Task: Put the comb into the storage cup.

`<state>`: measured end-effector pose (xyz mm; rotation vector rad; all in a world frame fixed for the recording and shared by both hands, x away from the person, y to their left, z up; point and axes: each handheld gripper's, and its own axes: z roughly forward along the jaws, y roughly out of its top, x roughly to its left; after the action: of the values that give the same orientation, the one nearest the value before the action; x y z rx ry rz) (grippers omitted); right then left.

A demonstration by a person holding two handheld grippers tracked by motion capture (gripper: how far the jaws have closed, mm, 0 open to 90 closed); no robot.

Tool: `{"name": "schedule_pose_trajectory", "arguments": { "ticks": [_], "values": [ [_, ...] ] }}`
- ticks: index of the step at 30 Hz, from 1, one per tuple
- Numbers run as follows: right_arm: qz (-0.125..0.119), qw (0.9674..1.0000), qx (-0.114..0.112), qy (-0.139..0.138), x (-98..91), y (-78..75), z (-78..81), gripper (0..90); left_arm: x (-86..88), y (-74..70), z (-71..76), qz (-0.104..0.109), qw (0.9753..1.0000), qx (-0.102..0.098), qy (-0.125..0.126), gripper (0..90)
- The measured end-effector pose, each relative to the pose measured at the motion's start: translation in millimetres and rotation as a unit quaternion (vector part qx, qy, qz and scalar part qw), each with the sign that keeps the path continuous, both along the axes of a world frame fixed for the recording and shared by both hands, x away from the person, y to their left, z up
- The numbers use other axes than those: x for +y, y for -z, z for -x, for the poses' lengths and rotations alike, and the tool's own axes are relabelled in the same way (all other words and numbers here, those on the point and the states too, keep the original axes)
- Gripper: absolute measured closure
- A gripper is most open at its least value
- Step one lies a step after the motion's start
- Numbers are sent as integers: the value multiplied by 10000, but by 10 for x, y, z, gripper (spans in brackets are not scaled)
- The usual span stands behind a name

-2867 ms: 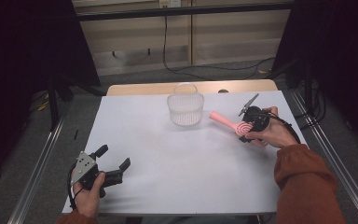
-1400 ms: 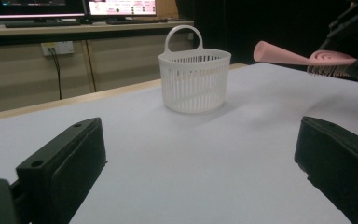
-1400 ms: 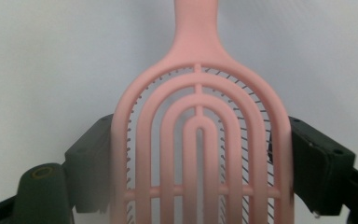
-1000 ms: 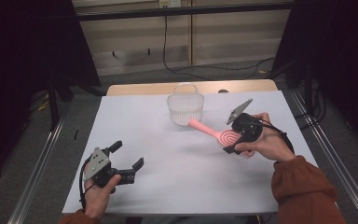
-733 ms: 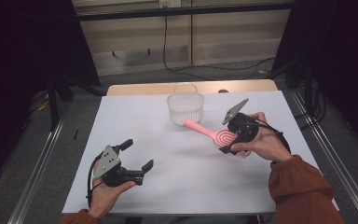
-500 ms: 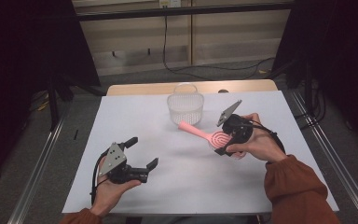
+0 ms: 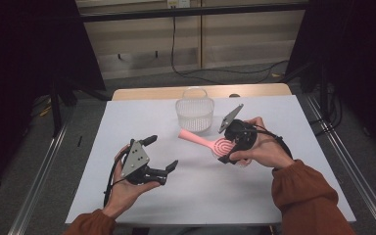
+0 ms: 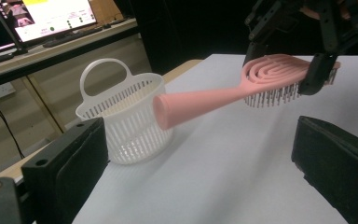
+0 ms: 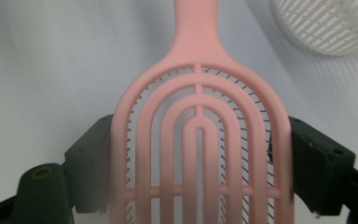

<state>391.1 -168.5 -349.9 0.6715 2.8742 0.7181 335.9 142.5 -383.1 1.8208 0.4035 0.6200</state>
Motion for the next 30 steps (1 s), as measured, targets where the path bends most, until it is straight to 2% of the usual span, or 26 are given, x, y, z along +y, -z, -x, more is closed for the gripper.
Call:
{"name": "schedule_pose_trajectory", "arguments": {
  "ticks": [2, 5, 7, 10, 13, 16, 21, 23, 24, 28, 29, 30],
  "values": [
    [5, 10000, 8, -42, 28, 3, 0, 193, -29, 14, -26, -132, 9998, -115, 18, 38],
    [32, 10000, 2, -53, 63, 6, -3, 193, -61, 36, -58, -193, 9997, -113, 78, 46],
    [44, 9999, 6, -104, 86, 11, -13, 193, -78, 44, -79, -319, 9992, -214, 60, 47],
    [65, 9999, 40, -125, 115, 14, -20, 193, -107, 60, -115, -540, 9978, -383, 81, 47],
    [99, 9996, 151, -195, 152, 25, -20, 193, -138, 55, -165, -772, 9967, -256, 61, 57],
    [126, 9995, 152, -233, 184, 35, -30, 193, -176, 43, -201, -972, 9939, -524, 31, 72],
    [138, 9993, 164, -301, 247, 34, -40, 193, -252, 80, -233, -1207, 9905, -649, 112, 79],
    [146, 9993, 143, -320, 274, 29, -36, 193, -266, 97, -252, -1196, 9911, -565, 125, 90],
    [148, 9993, 112, -326, 288, 26, -34, 193, -273, 101, -258, -1235, 9904, -609, 117, 91],
    [144, 9992, 123, -357, 326, 9, -43, 193, -304, 95, -273, -1528, 9842, -893, 104, 113],
    [142, 9992, 134, -345, 334, 8, -49, 193, -317, 96, -279, -1529, 9843, -866, 130, 127],
    [151, 9991, 150, -374, 341, 7, -59, 193, -332, 99, -282, -1582, 9832, -899, 129, 134]
  ]
}}
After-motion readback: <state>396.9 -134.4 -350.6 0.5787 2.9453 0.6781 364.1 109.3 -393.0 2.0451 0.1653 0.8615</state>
